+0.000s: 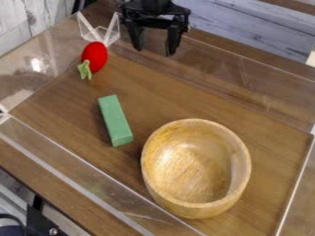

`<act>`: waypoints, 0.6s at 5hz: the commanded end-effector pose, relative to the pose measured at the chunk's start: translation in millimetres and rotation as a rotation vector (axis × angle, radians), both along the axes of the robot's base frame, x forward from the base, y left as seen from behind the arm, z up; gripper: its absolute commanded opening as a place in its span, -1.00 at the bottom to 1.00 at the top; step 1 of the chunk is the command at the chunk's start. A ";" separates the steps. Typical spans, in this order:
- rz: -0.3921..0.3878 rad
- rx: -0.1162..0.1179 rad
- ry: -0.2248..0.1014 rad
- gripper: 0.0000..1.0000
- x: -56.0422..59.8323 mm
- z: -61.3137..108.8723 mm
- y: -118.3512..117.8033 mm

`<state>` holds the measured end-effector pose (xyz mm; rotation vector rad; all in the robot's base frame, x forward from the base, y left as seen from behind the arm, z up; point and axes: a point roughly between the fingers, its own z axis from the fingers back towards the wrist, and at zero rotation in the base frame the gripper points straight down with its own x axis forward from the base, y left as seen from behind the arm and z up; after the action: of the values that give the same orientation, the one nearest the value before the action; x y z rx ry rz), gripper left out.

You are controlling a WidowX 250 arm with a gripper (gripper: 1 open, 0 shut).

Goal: Move the red object to the left side of the table

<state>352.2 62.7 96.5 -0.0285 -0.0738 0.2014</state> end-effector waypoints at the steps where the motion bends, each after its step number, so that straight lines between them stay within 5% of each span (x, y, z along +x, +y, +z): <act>1: -0.006 0.047 -0.096 1.00 11.0 36.7 -4.7; 3: 0.020 0.093 -0.081 1.00 2.5 40.5 -21.2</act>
<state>353.6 42.0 112.5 0.0543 -0.0905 0.2159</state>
